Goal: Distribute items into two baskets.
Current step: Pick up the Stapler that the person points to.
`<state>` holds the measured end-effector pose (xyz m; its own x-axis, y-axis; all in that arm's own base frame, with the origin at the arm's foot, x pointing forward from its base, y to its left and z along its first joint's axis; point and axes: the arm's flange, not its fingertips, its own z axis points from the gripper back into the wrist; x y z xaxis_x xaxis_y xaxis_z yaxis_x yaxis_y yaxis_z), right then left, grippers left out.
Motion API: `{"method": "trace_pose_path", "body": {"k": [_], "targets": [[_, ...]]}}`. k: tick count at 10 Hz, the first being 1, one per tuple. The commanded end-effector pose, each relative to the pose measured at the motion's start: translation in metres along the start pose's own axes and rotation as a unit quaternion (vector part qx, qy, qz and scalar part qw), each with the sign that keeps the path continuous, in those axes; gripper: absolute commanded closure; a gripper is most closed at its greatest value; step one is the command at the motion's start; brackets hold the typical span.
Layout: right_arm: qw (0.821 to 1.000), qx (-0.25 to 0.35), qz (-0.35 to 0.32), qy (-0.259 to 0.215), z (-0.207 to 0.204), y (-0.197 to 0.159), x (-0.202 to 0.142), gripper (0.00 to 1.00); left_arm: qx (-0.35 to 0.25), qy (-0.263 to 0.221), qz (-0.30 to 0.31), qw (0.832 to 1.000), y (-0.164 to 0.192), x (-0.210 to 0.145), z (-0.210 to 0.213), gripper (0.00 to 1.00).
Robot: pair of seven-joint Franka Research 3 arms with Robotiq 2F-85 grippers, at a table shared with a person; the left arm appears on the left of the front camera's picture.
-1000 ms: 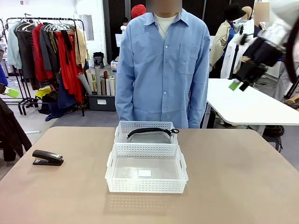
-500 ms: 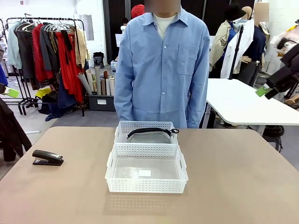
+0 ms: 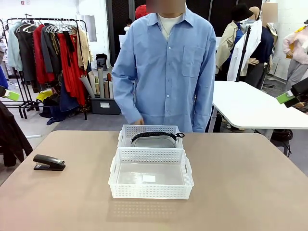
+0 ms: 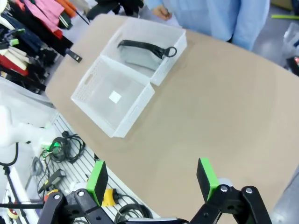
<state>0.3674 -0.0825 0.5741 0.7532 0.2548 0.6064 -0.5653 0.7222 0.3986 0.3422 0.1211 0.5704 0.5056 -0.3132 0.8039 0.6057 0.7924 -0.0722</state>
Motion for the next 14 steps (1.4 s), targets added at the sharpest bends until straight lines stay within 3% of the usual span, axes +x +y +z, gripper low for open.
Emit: {"method": "trace_pose_path", "body": {"k": [1, 5, 14], "targets": [[0.999, 0.018, 0.024, -0.032, -0.001, 0.0002, -0.011, 0.0, -0.007, -0.01, -0.004, 1.0, 0.0011, 0.0005, 0.0002, 0.0], [0.997, 0.043, 0.038, -0.045, -0.0007, 0.0014, -0.0149, 0.0, -0.007, -0.01, -0.004, 1.0, 0.0011, 0.0005, 0.0002, 0.0], [0.999, 0.03, 0.027, -0.03, 0.003, 0.0031, -0.0097, 0.0, -0.007, -0.01, -0.004, 1.0, 0.0011, 0.0005, 0.0002, 0.0]]}}
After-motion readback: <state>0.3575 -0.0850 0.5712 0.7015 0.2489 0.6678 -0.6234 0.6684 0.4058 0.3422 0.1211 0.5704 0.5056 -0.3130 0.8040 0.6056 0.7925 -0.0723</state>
